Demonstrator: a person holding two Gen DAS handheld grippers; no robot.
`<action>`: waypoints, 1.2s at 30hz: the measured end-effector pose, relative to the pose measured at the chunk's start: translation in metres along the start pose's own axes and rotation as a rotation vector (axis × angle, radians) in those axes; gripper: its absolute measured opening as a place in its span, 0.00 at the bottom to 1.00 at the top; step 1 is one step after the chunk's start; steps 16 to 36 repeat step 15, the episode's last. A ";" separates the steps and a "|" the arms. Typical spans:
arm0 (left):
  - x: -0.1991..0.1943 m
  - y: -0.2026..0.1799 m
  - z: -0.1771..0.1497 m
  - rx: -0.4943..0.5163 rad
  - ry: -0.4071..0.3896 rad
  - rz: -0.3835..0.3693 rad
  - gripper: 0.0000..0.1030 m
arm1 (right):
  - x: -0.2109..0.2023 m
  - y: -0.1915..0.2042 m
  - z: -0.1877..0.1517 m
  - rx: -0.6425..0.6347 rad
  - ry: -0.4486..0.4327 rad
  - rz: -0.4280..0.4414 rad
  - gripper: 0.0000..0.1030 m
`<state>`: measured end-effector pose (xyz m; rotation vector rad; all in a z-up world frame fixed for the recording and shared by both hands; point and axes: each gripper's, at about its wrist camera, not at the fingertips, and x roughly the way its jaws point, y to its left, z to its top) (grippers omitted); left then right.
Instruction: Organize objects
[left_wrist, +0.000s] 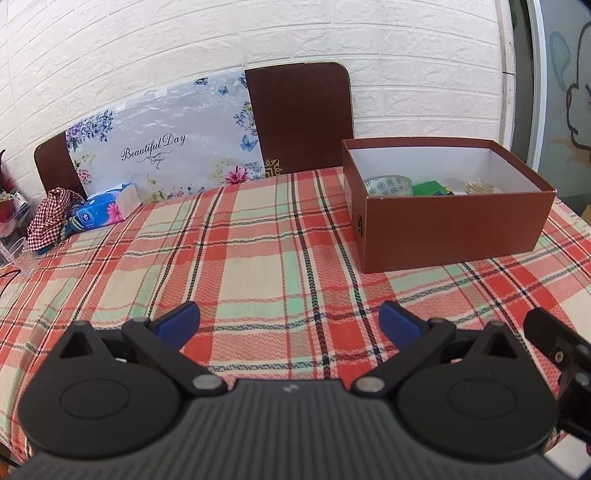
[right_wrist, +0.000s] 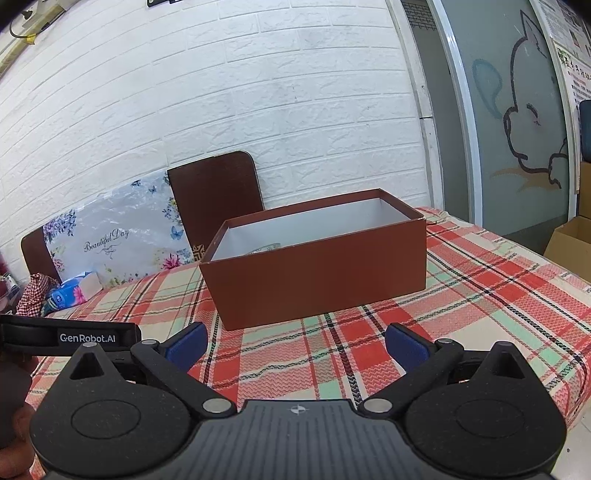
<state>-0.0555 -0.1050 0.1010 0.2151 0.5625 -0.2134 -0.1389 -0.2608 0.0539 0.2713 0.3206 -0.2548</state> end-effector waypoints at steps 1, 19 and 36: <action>0.000 0.000 0.000 -0.001 0.000 -0.001 1.00 | 0.000 0.000 0.000 0.002 0.001 -0.001 0.99; -0.001 -0.006 -0.004 0.021 -0.009 -0.038 1.00 | 0.001 -0.001 -0.001 0.004 0.003 -0.002 0.99; -0.001 -0.006 -0.004 0.021 -0.009 -0.038 1.00 | 0.001 -0.001 -0.001 0.004 0.003 -0.002 0.99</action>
